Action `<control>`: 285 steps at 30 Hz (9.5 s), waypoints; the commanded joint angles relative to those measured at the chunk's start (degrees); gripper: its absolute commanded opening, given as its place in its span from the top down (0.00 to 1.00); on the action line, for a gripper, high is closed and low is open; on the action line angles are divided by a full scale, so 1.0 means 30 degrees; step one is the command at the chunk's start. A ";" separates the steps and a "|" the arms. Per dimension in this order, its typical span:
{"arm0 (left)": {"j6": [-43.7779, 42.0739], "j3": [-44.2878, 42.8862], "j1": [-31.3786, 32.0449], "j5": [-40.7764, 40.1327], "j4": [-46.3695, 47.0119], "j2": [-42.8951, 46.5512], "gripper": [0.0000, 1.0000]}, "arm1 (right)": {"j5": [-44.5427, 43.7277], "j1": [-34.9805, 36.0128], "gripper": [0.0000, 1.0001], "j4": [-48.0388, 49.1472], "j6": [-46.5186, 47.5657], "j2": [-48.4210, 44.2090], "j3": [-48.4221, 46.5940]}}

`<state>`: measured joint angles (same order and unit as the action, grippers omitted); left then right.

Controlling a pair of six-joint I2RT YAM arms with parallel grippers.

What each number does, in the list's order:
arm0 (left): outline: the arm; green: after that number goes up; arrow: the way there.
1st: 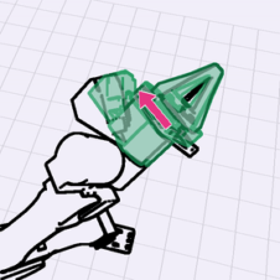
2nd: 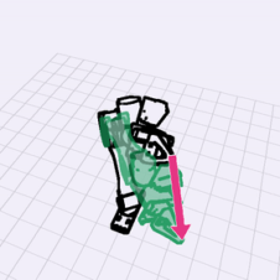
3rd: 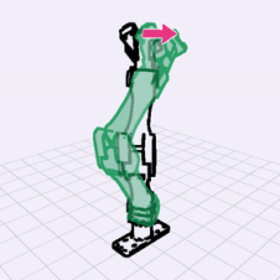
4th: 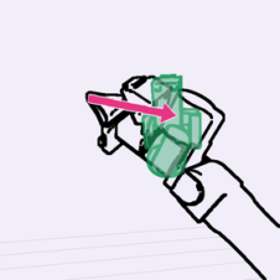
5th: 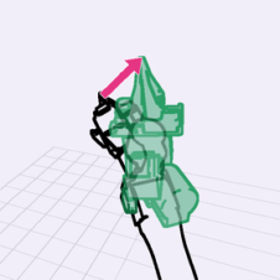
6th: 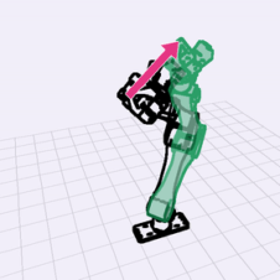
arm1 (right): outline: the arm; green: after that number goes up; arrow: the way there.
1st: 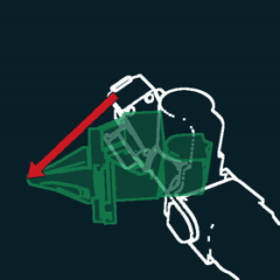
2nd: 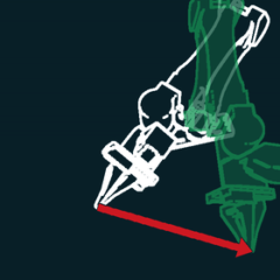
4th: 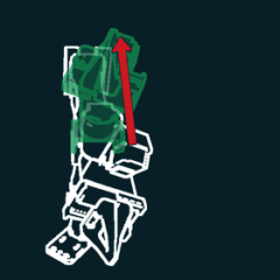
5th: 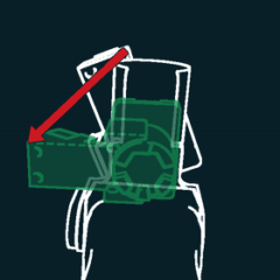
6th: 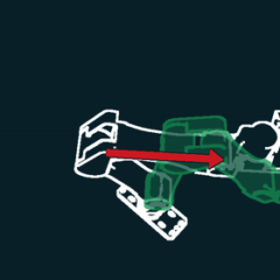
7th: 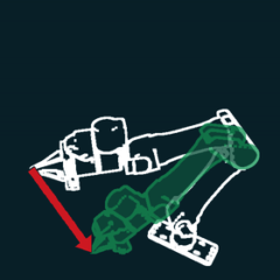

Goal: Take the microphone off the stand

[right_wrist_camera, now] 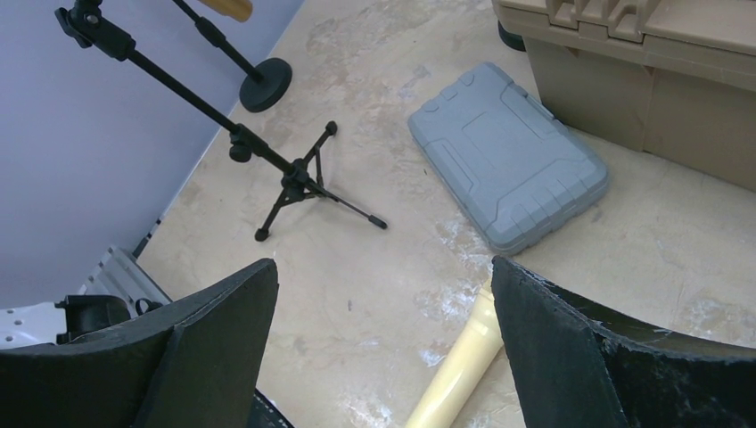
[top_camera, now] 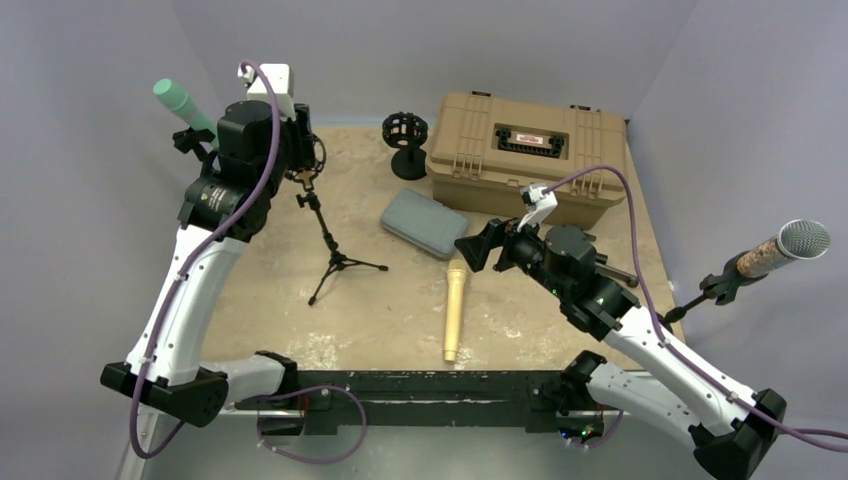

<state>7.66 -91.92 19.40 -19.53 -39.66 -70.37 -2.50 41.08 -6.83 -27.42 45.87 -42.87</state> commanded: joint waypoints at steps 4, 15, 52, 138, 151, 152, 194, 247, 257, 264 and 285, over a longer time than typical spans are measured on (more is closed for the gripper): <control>-0.0880 -0.3377 0.0442 -0.0840 -0.0758 0.0029 0.89 | -0.0310 -0.0085 0.12 0.0728 -0.0195 0.0309 -0.0584; -0.1078 -0.7049 0.0565 0.0475 -0.1440 0.1158 0.99 | -0.0225 -0.0085 0.12 0.1119 -0.0153 0.1101 -0.0578; 1.0332 0.6066 0.0825 2.0868 0.4807 0.2643 1.00 | 1.2866 -0.0016 0.14 0.6612 0.2089 0.3214 -0.1338; 0.5674 0.8106 0.3493 0.1403 -0.0198 1.1998 0.13 | -0.2827 0.0597 0.71 -0.0251 -0.8344 0.7022 0.5991; 0.4719 0.6280 0.3487 0.0887 -0.2912 0.9745 0.13 | -0.3282 0.0577 0.47 -0.0484 -0.7880 0.6508 0.5973; 0.4713 0.6241 0.3487 0.1039 -0.2907 0.9617 0.13 | -0.3244 0.0578 0.45 -0.0500 -0.7794 0.6409 0.5923; 0.6049 0.6885 0.3437 0.0593 -0.3047 0.9498 0.18 | 0.7861 0.4168 0.27 1.8626 -1.1573 1.7540 -0.5301; 0.6214 0.8105 0.3454 0.1480 -0.2527 1.1905 0.18 | 1.0044 0.2549 1.00 1.1297 -0.7534 2.2450 -0.8283; 0.7053 0.8208 0.3455 0.0810 -0.2250 1.1336 0.18 | 0.1448 0.3059 1.00 0.1293 -0.2283 2.1850 -1.1448; 0.7387 0.8315 0.3448 0.0770 -0.1873 1.1232 0.18 | -0.8965 0.5505 1.00 -0.2110 -0.0688 2.1819 -1.3156; 0.7531 0.8634 0.3451 0.0359 -0.1889 1.1683 0.19 | 0.0512 0.4697 0.53 0.4572 -0.1304 1.7955 -0.8955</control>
<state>29.52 -66.65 29.76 -17.65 -47.24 -35.55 -14.76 58.02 0.93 -26.98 104.09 -74.76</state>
